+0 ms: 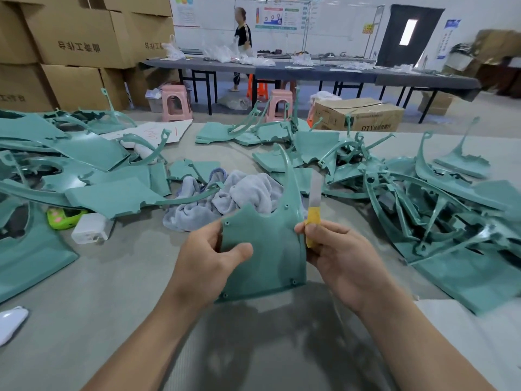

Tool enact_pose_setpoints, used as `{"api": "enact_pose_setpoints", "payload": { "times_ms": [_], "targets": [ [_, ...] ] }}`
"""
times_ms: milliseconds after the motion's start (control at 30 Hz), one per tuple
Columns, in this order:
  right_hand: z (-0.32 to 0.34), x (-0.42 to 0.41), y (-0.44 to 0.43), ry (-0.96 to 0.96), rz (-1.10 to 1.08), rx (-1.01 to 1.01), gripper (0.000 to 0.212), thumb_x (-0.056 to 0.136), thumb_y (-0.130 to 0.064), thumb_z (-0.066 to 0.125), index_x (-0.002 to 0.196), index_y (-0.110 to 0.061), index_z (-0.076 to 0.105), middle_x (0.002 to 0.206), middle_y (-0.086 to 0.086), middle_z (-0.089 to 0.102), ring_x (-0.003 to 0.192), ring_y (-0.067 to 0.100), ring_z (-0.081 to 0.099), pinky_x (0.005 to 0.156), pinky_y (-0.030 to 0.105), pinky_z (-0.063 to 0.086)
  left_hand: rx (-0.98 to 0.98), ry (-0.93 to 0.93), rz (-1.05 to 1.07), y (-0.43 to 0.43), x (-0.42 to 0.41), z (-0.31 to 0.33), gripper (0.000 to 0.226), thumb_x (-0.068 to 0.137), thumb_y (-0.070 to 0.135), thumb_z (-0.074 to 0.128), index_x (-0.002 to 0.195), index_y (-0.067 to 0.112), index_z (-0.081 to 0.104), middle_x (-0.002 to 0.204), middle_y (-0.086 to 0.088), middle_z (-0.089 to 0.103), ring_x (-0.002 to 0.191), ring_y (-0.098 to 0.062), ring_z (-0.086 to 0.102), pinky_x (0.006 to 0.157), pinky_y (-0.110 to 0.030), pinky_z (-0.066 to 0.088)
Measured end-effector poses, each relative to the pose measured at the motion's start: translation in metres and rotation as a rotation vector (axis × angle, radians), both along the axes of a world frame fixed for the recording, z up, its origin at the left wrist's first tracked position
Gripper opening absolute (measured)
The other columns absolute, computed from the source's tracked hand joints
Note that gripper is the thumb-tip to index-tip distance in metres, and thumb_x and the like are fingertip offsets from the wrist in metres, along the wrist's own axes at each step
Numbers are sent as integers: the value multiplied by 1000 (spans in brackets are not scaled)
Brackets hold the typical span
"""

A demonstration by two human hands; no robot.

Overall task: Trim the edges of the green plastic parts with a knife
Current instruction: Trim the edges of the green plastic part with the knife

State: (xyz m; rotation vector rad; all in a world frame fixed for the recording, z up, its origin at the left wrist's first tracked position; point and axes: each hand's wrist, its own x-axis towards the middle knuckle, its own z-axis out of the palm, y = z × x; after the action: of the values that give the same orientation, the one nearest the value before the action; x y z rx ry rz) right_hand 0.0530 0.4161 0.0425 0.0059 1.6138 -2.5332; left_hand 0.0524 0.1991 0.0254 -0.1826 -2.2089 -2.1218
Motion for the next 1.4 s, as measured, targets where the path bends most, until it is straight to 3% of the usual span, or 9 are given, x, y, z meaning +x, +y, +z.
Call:
{"api": "enact_pose_setpoints", "payload": {
  "times_ms": [67, 200, 400, 667, 800, 1000, 1200, 1300, 1400],
  "targets": [
    [1, 1, 1, 19, 13, 23, 14, 73, -18, 75, 79, -7, 81, 86, 11, 73, 79, 21, 69, 79, 33, 57, 70, -90, -105, -2, -1, 1, 57, 67, 14, 76, 118, 39, 69, 108, -4, 77, 97, -27, 74, 81, -42, 62],
    [1, 5, 0, 35, 38, 79, 18, 71, -24, 78, 81, -9, 81, 84, 10, 73, 75, 17, 67, 70, 26, 57, 166, -201, -287, -6, 2, 4, 39, 70, 8, 75, 107, 19, 76, 109, -17, 75, 93, -37, 74, 74, -41, 62],
    [0, 3, 0, 48, 19, 93, 16, 71, -22, 78, 80, -9, 81, 84, 11, 75, 75, 19, 70, 71, 29, 59, 269, -326, -259, -12, 2, 3, 48, 67, 38, 78, 104, 9, 78, 110, -21, 74, 97, -39, 73, 85, -46, 59],
    [5, 7, 6, 127, 66, 48, 14, 63, -11, 87, 76, -8, 81, 78, 9, 75, 76, 19, 71, 69, 28, 57, 134, -55, -301, -4, 3, 2, 38, 73, 12, 81, 110, 17, 76, 107, -16, 76, 94, -31, 75, 74, -31, 59],
    [10, 4, 4, 100, -43, -57, 10, 72, -17, 73, 74, -11, 80, 96, 10, 77, 91, 20, 71, 82, 32, 56, 190, 94, -74, 1, 1, 3, 26, 75, 16, 77, 99, 26, 79, 98, -6, 79, 86, -19, 76, 69, -24, 58],
    [-7, -2, 3, 96, -162, 355, 18, 93, -4, 67, 82, -5, 81, 80, 12, 75, 74, 21, 59, 72, 29, 49, 254, 172, 486, -5, -7, 0, 15, 86, 35, 69, 98, 29, 77, 98, 9, 78, 88, -9, 74, 69, -23, 57],
    [-12, 2, -10, 357, 347, 708, 9, 78, -17, 74, 81, -17, 83, 72, 1, 75, 66, 5, 61, 62, 17, 44, 260, 34, 607, -13, -12, 0, 26, 82, 49, 62, 93, 29, 75, 88, 7, 78, 77, -12, 74, 75, -41, 60],
    [-22, -1, -13, 333, 162, 893, 8, 77, -27, 74, 77, -26, 81, 63, -4, 72, 54, 2, 53, 56, 21, 42, 314, -31, 529, -12, -14, 0, 26, 77, 47, 65, 90, 27, 77, 88, 0, 79, 79, -22, 75, 70, -40, 59],
    [-24, -7, -5, 259, -213, 783, 8, 83, -26, 75, 76, -24, 80, 61, 3, 70, 53, 11, 50, 56, 32, 40, 401, -74, 473, -10, -15, 1, 21, 79, 38, 66, 86, 22, 79, 90, -6, 79, 77, -22, 74, 63, -33, 58]
  ]
}}
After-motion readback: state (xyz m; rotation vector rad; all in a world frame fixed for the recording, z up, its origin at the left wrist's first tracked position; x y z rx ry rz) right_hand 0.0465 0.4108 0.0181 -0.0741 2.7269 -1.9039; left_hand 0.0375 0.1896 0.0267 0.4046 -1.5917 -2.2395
